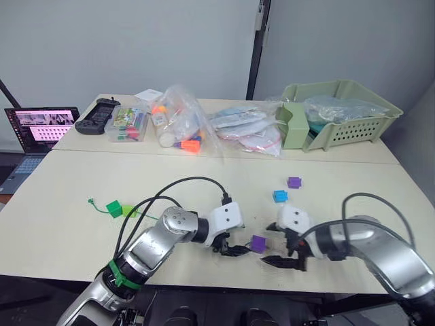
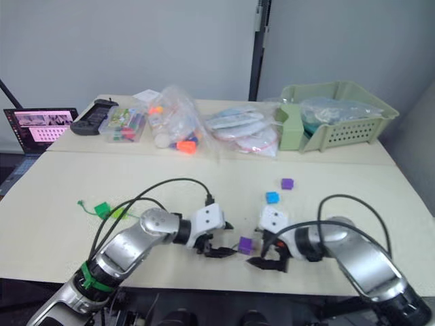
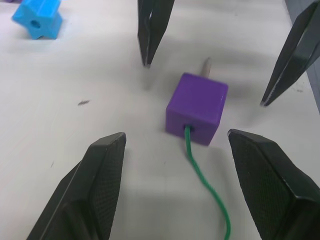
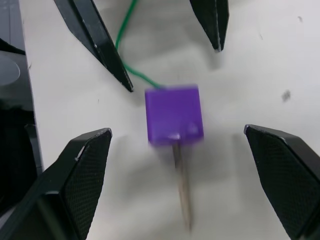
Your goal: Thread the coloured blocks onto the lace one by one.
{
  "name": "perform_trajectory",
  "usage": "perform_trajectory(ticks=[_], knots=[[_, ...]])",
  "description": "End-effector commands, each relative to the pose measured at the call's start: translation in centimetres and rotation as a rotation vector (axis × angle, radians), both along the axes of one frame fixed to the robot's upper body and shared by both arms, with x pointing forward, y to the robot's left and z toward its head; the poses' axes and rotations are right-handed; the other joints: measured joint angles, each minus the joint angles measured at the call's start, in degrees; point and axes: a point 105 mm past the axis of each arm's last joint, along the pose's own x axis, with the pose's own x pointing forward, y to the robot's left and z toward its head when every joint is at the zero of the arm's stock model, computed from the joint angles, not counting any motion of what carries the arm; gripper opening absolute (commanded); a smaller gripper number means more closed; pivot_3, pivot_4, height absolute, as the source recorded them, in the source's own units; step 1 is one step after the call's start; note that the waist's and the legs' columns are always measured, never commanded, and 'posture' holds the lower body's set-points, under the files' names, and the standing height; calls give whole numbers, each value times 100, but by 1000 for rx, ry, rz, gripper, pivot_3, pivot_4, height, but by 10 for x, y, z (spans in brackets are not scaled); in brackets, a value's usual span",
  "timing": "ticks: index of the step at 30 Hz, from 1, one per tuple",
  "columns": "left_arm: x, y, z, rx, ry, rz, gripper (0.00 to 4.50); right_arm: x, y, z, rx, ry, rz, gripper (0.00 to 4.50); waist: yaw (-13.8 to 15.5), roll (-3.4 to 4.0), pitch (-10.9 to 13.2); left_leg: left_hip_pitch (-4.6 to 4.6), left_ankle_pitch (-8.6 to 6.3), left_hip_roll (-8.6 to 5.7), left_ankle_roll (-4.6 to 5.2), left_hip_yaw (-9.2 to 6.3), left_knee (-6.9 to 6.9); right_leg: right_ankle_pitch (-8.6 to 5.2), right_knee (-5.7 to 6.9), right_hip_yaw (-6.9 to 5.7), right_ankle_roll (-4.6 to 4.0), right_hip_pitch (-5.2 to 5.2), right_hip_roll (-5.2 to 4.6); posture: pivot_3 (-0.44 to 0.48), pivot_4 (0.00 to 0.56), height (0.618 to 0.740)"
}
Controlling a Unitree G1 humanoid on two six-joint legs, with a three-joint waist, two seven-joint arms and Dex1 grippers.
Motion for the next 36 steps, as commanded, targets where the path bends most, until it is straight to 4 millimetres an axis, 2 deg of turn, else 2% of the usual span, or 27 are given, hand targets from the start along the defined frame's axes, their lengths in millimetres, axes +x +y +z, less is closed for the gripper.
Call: perform_trajectory(ticks=[1, 9, 16, 21, 23, 26, 30, 34, 35, 36], knots=[[-5, -8, 3, -12, -15, -63, 3444, -9, -2, 12, 26, -36, 14, 4486, -34, 0, 0, 2, 0, 3, 0, 0, 0, 0, 1, 0, 0, 0, 3, 0, 150, 740], [0, -18, -5, -16, -17, -80, 3444, -9, -7, 2, 40, -49, -38, 4486, -79, -1, 0, 7, 0, 4, 0, 0, 0, 0, 5, 2, 0, 3, 6, 0, 150, 740], [-3, -23, -6, -37, 1, -114, 1243, -3, -5, -8, 36, -52, -35, 4500, -80, 0, 0, 6, 0, 4, 0, 0, 0, 0, 4, 1, 0, 2, 6, 0, 150, 740], [-6, -21, -7, -35, 6, -130, 1198, 1, -9, -17, 18, -39, -39, 4500, -80, 0, 0, 6, 0, 3, 0, 0, 0, 0, 4, 2, 0, 3, 5, 0, 150, 740], [-6, -20, -7, -35, 5, -131, 1198, 3, -11, -21, 9, -28, -35, 3976, -80, -1, 0, 7, 0, 3, 0, 1, 0, 0, 4, 2, 0, 3, 5, 0, 150, 740], [-7, -20, -7, -35, 4, -131, 1198, 2, -14, -25, -5, -19, -23, 2951, -80, 0, 0, 8, 0, 3, 0, 0, 0, 0, 4, 2, 0, 4, 6, 0, 150, 740], [-6, -20, -7, -35, 2, -127, 1198, 4, -12, -21, 11, -40, -11, 1695, -80, -1, 0, 8, 0, 3, 0, 0, 1, 0, 4, 2, 0, 4, 5, 0, 150, 740], [-6, -20, -7, -34, 1, -123, 1198, 1, -10, -21, 7, -44, 10, 234, -80, 0, 0, 8, 0, 4, 0, 0, 1, 0, 5, 2, 0, 4, 6, 0, 150, 740], [-5, -20, -7, -34, 1, -123, 1198, 1, -12, -22, -7, -46, 14, 0, -80, 0, 0, 8, 0, 4, 0, 0, 1, 0, 5, 2, 0, 4, 6, 0, 150, 740], [-5, -20, -7, -34, 1, -122, 1198, 1, -14, -22, -19, -49, 15, 0, -80, 0, 0, 8, 0, 4, 0, -1, 1, 0, 5, 2, 0, 4, 6, 0, 150, 740]])
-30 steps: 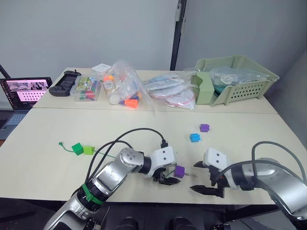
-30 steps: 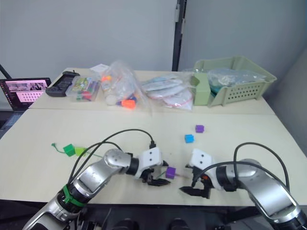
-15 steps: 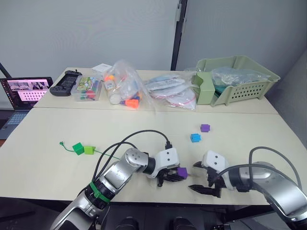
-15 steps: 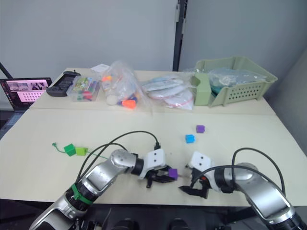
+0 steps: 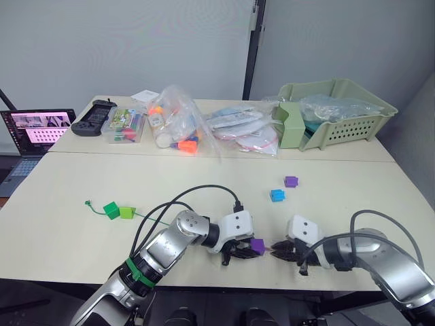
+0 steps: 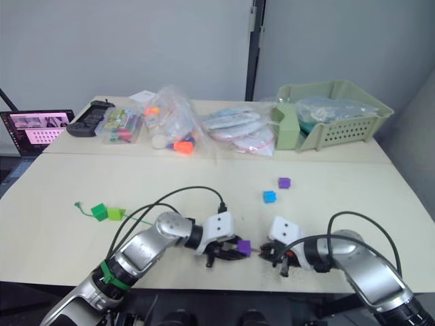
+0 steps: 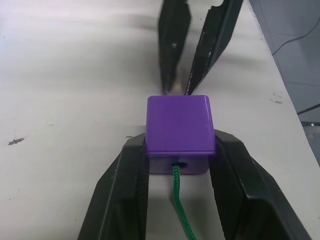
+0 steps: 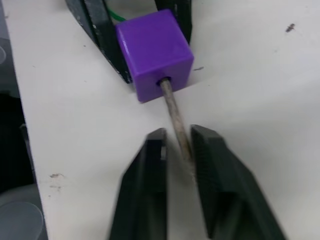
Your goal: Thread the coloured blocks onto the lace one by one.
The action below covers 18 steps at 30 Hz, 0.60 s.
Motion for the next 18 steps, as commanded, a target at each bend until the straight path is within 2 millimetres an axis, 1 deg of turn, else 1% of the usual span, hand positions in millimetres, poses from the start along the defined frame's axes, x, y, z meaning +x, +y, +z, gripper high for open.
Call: perform_trajectory(ticks=[1, 5, 10, 13, 15, 16, 17, 18], knots=[[-3, -3, 8, -25, -33, -24, 1198, 1, -4, 5, -30, -40, 15, 0, 0, 0, 0, 1, 0, -1, 0, 0, 0, 0, 0, 0, 0, 1, 0, 0, 150, 740], [-1, 0, 9, -26, -39, -16, 1198, 2, -7, 8, -32, -52, 15, 0, 4, 0, 0, 0, 0, -1, 0, 0, 1, 0, 0, 0, 0, 1, -1, 0, 150, 740], [3, 26, 20, -41, -24, 8, 1198, 0, -13, 15, -36, -68, 15, 0, -16, 1, 0, 0, 0, 2, 0, 0, 1, 0, 2, 0, 0, -1, 1, 0, 150, 740], [7, 60, 20, 4, -37, 29, 1198, -2, -18, 20, -42, -74, 12, 0, -26, 1, -1, 2, 0, 5, 0, 0, -1, 0, 3, -1, -1, -3, 3, 0, 150, 740], [9, 77, 21, 28, -40, 40, 1198, -2, -23, 21, -52, -76, 5, 0, -17, 1, 0, 2, 0, 5, 0, 0, -3, 0, 3, 0, -1, -4, 2, 0, 150, 740], [10, 92, 21, 50, -39, 50, 1198, -2, -26, 22, -58, -76, 1, 0, -12, 2, 0, 2, 0, 4, 0, 0, -3, 0, 2, 0, -1, -3, 1, 0, 150, 740], [13, 112, 21, 85, -43, 63, 1198, -2, -29, 23, -62, -79, -6, 0, -12, 1, 0, 1, 0, 4, 0, 1, -2, 0, 2, 0, -1, -4, -1, 0, 150, 740], [14, 126, 21, 109, -46, 71, 1198, -1, -31, 24, -63, -80, -10, 0, -11, 2, 0, 2, 0, 4, 0, 4, -2, 0, 1, 0, -1, -3, -1, 0, 150, 740]])
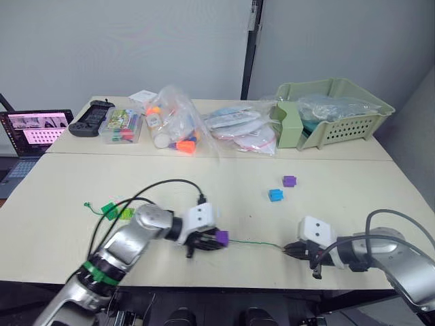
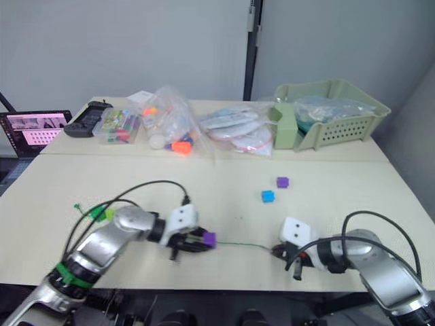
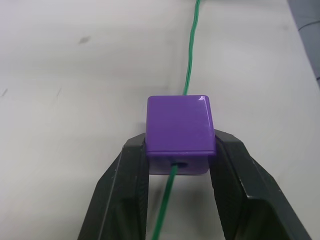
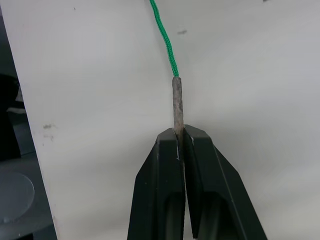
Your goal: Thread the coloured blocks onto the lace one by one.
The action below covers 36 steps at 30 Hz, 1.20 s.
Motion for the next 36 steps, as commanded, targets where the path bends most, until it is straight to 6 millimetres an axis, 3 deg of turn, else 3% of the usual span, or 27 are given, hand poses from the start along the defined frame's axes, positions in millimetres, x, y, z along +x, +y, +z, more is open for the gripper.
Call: perform_trajectory(ticks=[1, 3, 8, 11, 16, 20, 22, 25, 27, 32, 36], knots=[[5, 35, 9, 34, -37, 6, 1198, 1, -4, 14, 6, -47, 9, 0, 1, 0, 0, 1, 0, 0, 0, 0, 0, 0, -1, 0, 0, 0, 0, 0, 150, 740], [18, 80, 5, 155, -68, 67, 1198, 2, -3, 14, 3, -48, 9, 0, 5, 0, 0, 2, 0, 2, 0, 0, 0, 0, -1, -1, -1, -1, 1, 0, 150, 740], [34, 163, 6, 339, -109, 177, 1198, 4, 8, 15, 23, -61, 29, 0, -48, 1, -1, 11, 0, 10, 0, 8, -1, 0, 1, -1, -5, 0, 7, 0, 150, 740], [39, 194, 11, 381, -116, 249, 1198, 7, 14, 15, 35, -67, 41, 0, -125, 4, -3, 17, 0, 18, 0, 10, -7, 1, 5, -1, -12, -2, 17, 0, 150, 740], [36, 213, 12, 418, -125, 256, 1198, 10, 21, 16, 48, -79, 60, 0, -125, 6, -3, 12, 0, 13, 0, 11, -8, 0, 7, -2, -11, -4, 10, 0, 150, 740], [35, 203, 15, 352, -111, 236, 1198, 13, 29, 16, 67, -86, 82, 0, -157, 6, -3, 13, 0, 15, 0, 14, -8, 0, 18, -2, -11, -9, 10, 0, 150, 740], [35, 197, 22, 305, -97, 240, 2271, 14, 33, 18, 79, -92, 91, 0, -166, 6, -3, 13, 0, 12, 0, 15, -8, 0, 34, -1, -11, -15, 7, 0, 150, 740], [36, 188, 33, 263, -99, 226, 3243, 17, 37, 20, 85, -100, 99, 0, -153, 0, 1, 4, 0, 10, 0, 15, -6, 0, 43, -2, -10, -25, 5, 0, 150, 740], [38, 168, 47, 191, -87, 199, 3913, 19, 47, 23, 99, -106, 117, 0, -133, -4, 3, 1, 0, 9, 0, 14, -3, -1, 43, -3, -10, -25, 4, 0, 150, 740], [28, 99, 64, 26, -63, 67, 3913, 22, 78, 25, 91, -96, 175, 0, -68, -8, 5, -7, 0, 6, 0, 8, 12, -1, 44, -4, -8, -23, 0, 0, 150, 740], [13, 31, 57, -95, -58, -24, 3913, 25, 106, 26, 93, -87, 209, 0, -54, -8, 5, -5, 0, 6, 0, 3, 11, -1, 47, -3, -8, -23, 0, 0, 150, 740]])
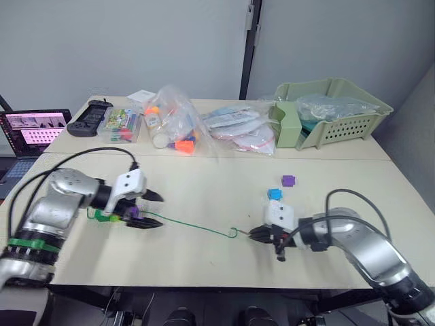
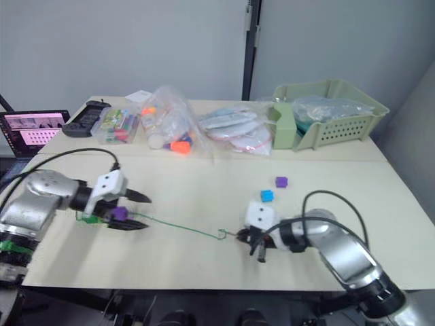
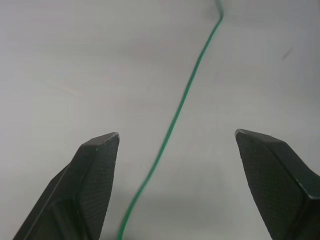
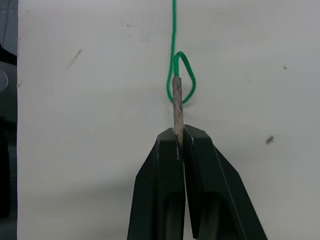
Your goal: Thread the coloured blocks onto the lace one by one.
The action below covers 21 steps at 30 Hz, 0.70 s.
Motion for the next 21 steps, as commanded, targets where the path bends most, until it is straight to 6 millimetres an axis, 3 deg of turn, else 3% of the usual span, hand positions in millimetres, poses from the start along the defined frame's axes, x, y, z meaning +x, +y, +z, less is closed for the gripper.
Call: perform_trajectory(ticks=[1, 8, 19, 21], knots=[[-12, -50, -1, -85, -20, -66, 3913, 1, 21, 7, 4, -27, 28, 0, 12, 0, 0, 0, 0, -2, 0, -2, 1, 0, 5, 0, 0, 0, 0, 0, 150, 740], [-9, -97, -35, -105, -40, -76, 3913, 4, 30, 1, -37, -28, 40, 0, 51, 0, 0, 4, 0, -7, 0, -5, 9, 1, 11, -1, -1, 3, 0, 0, 150, 740], [-15, -107, -41, -111, -53, -121, 3913, -1, 30, 2, -36, -21, 41, 0, 56, 0, 0, -1, 0, -7, 0, -8, 16, 1, 10, -2, -1, 3, 1, 0, 150, 740], [-17, -109, -41, -110, -53, -131, 3358, -1, 30, 2, -35, -19, 40, 0, 58, 0, 0, -2, 0, -7, 0, -8, 17, 1, 10, -3, -1, 3, 1, 0, 150, 740]])
